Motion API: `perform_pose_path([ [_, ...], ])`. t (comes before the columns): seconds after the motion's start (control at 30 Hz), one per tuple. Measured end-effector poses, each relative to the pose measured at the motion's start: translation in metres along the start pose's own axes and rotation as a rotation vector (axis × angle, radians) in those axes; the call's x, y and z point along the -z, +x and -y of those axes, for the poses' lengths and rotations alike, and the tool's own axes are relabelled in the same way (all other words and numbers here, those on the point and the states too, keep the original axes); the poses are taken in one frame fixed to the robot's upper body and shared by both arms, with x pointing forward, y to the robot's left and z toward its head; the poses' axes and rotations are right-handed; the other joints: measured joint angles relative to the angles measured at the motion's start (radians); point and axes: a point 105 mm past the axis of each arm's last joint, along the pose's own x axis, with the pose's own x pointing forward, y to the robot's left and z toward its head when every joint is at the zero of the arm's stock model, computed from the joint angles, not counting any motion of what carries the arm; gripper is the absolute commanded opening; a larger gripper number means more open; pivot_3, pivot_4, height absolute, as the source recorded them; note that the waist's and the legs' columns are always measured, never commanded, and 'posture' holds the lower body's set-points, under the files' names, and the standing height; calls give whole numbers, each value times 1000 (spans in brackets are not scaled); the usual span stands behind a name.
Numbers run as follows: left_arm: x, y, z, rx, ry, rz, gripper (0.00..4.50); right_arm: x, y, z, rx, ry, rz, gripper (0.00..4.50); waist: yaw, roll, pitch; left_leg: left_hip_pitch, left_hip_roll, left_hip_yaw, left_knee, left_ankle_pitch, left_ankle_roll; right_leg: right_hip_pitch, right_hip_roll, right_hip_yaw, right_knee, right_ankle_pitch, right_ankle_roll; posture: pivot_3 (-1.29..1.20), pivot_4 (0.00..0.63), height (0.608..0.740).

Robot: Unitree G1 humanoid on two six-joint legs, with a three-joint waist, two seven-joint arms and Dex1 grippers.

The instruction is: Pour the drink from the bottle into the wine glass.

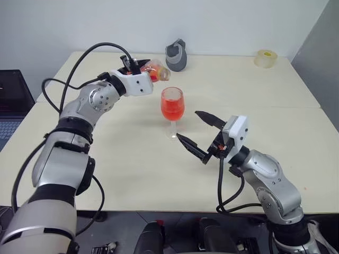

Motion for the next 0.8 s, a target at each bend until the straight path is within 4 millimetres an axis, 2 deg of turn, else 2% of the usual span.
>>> perform_pose_path([
  [0.1,10,-6,4,-62,-196,-41,747,-2,1,-1,-46,-25,-12,4500,-2,0,0,0,0,-1,0,0,0,0,0,0,0,0,0,0,150,740],
  [0.23,43,-36,10,-185,-459,-169,747,3,-1,-2,-103,-33,-77,4500,-10,0,0,1,1,-5,0,0,0,0,0,2,1,0,0,0,150,740],
  [0.33,65,-65,32,-238,-635,-273,747,6,-1,-2,-132,-8,-122,4500,-8,0,0,0,1,-7,1,0,0,0,0,2,2,0,0,0,150,740],
  [0.47,79,-94,75,-239,-829,-384,747,5,4,-4,-180,14,-159,4500,1,0,-1,-1,1,-9,4,0,0,0,0,1,2,0,0,0,150,740],
  [0.53,85,-103,87,-256,-914,-423,747,5,6,-7,-200,18,-169,4500,6,-1,-1,-2,0,-10,5,0,0,1,0,0,2,0,0,0,150,740],
  [0.63,91,-110,88,-304,-1001,-440,747,7,10,-12,-242,32,-185,4500,7,-2,-2,-2,0,-10,6,0,0,2,-1,0,2,0,0,0,150,740],
  [0.8,94,-114,87,-332,-1037,-441,747,9,11,-16,-289,50,-206,4500,6,-2,-2,-2,0,-10,6,0,0,2,-1,0,2,0,0,0,150,740],
])
